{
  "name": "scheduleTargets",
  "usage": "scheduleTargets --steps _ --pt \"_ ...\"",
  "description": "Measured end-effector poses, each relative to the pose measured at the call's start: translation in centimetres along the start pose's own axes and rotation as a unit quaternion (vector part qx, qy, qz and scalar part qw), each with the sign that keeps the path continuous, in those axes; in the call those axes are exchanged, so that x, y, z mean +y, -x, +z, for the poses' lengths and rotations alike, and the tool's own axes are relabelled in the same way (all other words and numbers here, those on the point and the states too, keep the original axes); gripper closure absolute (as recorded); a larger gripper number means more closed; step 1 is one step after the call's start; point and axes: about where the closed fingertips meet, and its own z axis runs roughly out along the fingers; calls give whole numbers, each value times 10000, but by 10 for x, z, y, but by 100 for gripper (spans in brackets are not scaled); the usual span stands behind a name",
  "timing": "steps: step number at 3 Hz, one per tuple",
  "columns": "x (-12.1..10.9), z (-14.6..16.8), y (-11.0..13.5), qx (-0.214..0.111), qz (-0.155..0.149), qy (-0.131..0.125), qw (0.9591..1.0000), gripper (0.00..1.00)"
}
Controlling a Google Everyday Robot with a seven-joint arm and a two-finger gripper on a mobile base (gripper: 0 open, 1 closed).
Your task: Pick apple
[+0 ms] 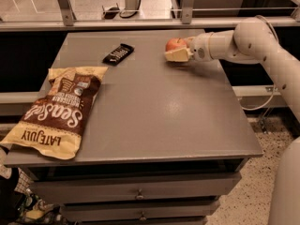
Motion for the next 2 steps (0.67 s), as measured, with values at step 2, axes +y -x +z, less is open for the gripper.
scheduleTargets --steps 2 --pt "0 0 0 0 -1 0 10000 100"
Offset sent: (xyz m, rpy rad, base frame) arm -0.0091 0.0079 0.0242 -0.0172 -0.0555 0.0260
